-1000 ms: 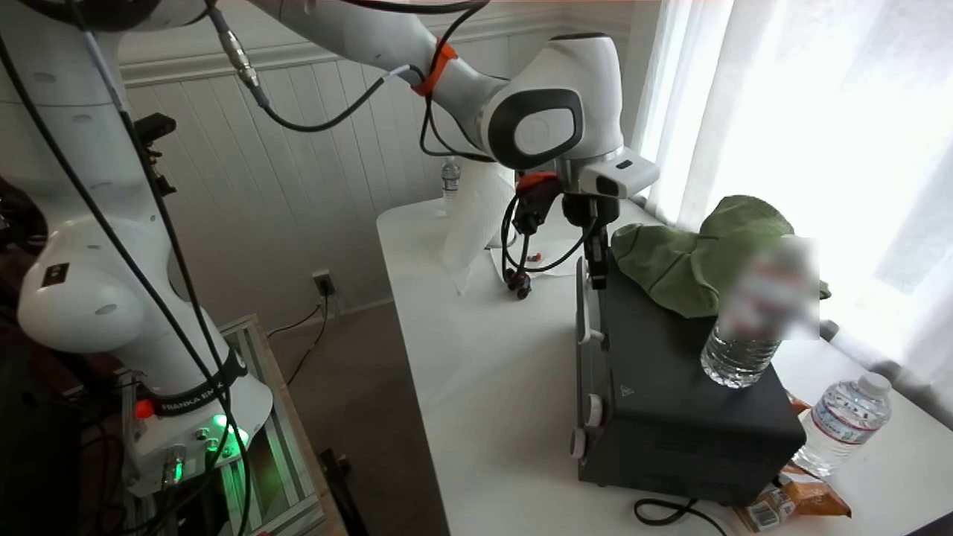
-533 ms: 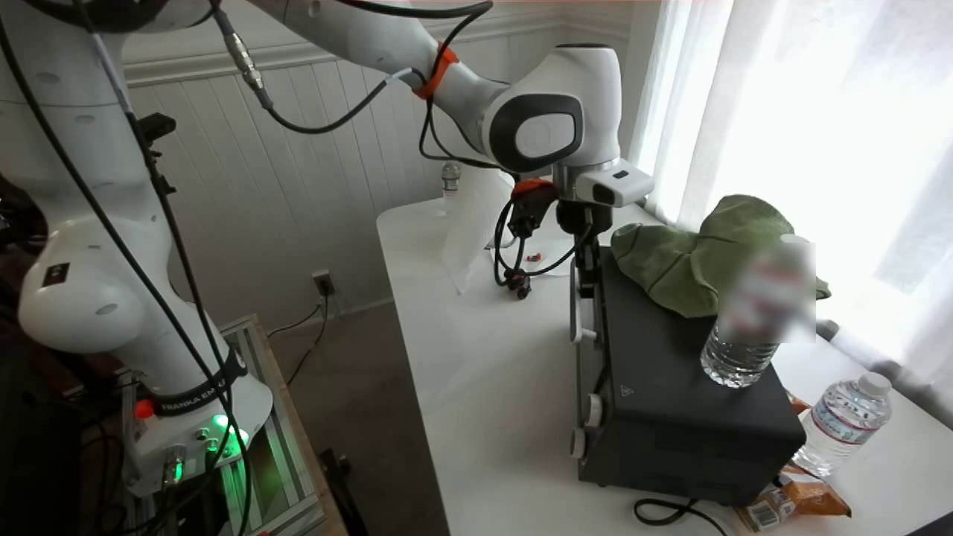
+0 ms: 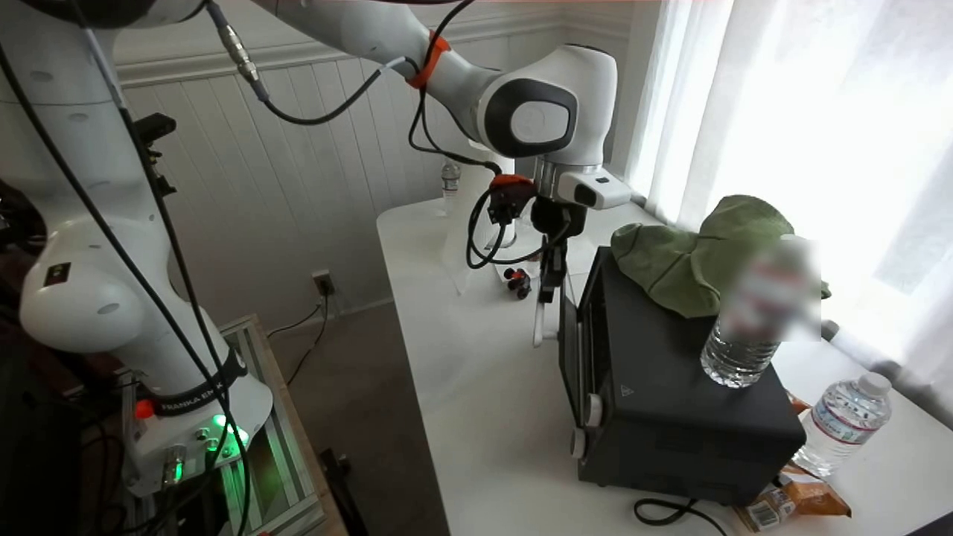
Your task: Push the towel backwards then open the toaster oven.
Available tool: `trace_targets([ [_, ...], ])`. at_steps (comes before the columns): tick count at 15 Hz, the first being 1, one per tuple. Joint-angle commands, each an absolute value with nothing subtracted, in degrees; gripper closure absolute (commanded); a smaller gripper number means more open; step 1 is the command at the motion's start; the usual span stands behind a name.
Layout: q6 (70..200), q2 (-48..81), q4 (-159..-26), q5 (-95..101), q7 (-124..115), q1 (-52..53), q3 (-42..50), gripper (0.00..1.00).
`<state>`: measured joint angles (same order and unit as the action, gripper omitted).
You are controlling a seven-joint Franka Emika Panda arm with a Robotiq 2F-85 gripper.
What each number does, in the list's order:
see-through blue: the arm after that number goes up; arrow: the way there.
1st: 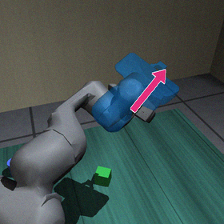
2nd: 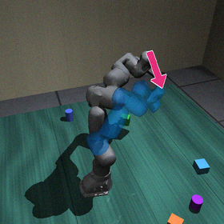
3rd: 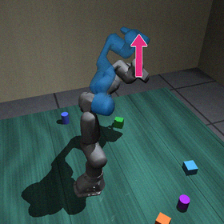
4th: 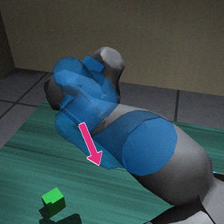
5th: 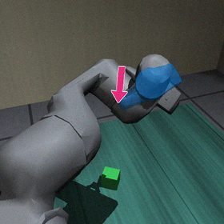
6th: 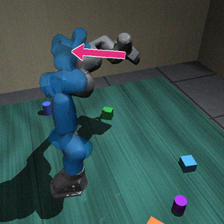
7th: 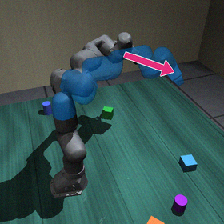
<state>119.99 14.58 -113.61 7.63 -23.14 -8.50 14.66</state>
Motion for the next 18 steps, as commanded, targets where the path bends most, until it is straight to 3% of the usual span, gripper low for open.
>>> trace_targets([
  [1, 114.50, 15.56, -112.60, 7.33, -20.67, -8.39, 13.22, 1.00],
  [18, 98.59, 26.29, -103.29, -1.32, -8.36, -10.63, 10.30, 1.00],
])
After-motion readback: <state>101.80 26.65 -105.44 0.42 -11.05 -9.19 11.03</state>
